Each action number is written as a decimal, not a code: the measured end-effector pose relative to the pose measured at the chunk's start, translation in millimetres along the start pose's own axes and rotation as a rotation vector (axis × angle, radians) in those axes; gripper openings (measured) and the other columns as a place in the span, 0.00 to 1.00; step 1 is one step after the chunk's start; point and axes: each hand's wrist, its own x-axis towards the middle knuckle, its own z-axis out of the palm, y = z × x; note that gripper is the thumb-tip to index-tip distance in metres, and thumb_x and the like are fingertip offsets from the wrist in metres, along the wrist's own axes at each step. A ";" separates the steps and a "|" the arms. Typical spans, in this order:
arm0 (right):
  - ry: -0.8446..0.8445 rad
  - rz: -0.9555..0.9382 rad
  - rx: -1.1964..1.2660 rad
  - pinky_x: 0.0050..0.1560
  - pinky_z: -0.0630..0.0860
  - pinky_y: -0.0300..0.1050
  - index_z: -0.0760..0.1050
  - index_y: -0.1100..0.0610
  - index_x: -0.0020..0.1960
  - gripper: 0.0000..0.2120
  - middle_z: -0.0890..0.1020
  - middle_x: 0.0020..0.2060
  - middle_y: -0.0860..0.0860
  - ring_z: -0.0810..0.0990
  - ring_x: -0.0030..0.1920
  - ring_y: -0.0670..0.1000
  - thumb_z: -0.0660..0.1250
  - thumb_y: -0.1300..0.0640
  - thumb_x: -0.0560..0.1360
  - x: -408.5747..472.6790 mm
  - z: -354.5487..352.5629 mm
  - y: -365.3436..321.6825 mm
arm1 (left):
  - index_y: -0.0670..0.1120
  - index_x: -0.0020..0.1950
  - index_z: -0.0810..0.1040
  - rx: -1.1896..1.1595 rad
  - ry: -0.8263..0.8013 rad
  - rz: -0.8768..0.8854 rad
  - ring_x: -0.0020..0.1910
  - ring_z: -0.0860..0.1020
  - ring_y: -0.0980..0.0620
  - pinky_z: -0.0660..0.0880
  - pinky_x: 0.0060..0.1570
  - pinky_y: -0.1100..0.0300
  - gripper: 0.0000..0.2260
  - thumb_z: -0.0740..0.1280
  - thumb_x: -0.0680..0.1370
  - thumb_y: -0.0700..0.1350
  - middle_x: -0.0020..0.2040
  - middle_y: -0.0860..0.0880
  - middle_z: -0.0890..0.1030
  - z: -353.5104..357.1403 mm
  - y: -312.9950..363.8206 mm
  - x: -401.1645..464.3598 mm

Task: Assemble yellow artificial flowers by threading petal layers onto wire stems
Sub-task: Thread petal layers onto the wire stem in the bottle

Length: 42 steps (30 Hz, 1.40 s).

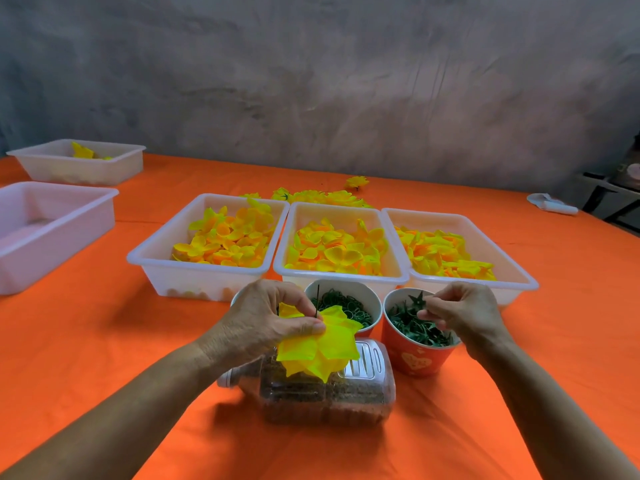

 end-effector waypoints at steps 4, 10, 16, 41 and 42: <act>0.062 0.039 0.175 0.22 0.70 0.33 0.73 0.61 0.32 0.11 0.80 0.25 0.56 0.78 0.24 0.44 0.70 0.73 0.67 -6.1 3.9 -2.4 | 0.50 0.36 0.84 0.020 -0.013 -0.026 0.45 0.80 0.48 0.74 0.55 0.45 0.06 0.78 0.65 0.48 0.40 0.49 0.83 -1.1 0.0 -0.6; 0.048 -0.072 0.348 0.25 0.72 0.32 0.75 0.61 0.34 0.08 0.81 0.24 0.52 0.80 0.25 0.44 0.71 0.68 0.69 -27.2 18.7 -31.1 | 0.49 0.39 0.85 0.031 -0.034 -0.031 0.48 0.81 0.54 0.74 0.58 0.51 0.04 0.77 0.67 0.44 0.43 0.52 0.84 -4.6 6.4 -3.0; -0.012 -0.205 0.435 0.28 0.75 0.34 0.76 0.59 0.33 0.09 0.82 0.26 0.52 0.83 0.31 0.46 0.71 0.67 0.70 -57.1 35.8 -69.8 | 0.49 0.44 0.85 -0.037 0.034 -0.006 0.54 0.79 0.60 0.73 0.59 0.61 0.12 0.74 0.63 0.50 0.50 0.54 0.83 -16.6 20.2 -5.1; -0.303 -0.453 0.522 0.39 0.79 0.39 0.82 0.57 0.40 0.07 0.85 0.34 0.51 0.84 0.37 0.46 0.72 0.68 0.69 -84.3 63.4 -94.4 | 0.41 0.46 0.84 0.182 0.400 0.440 0.37 0.79 0.54 0.76 0.37 0.58 0.06 0.73 0.70 0.38 0.38 0.50 0.82 -4.6 47.2 4.3; -0.302 -0.474 0.515 0.37 0.78 0.36 0.82 0.57 0.40 0.08 0.85 0.34 0.51 0.84 0.37 0.45 0.72 0.69 0.69 -84.7 63.8 -93.2 | 0.42 0.46 0.84 0.174 0.399 0.434 0.37 0.80 0.53 0.77 0.38 0.57 0.06 0.73 0.70 0.38 0.39 0.50 0.82 -4.8 45.5 2.8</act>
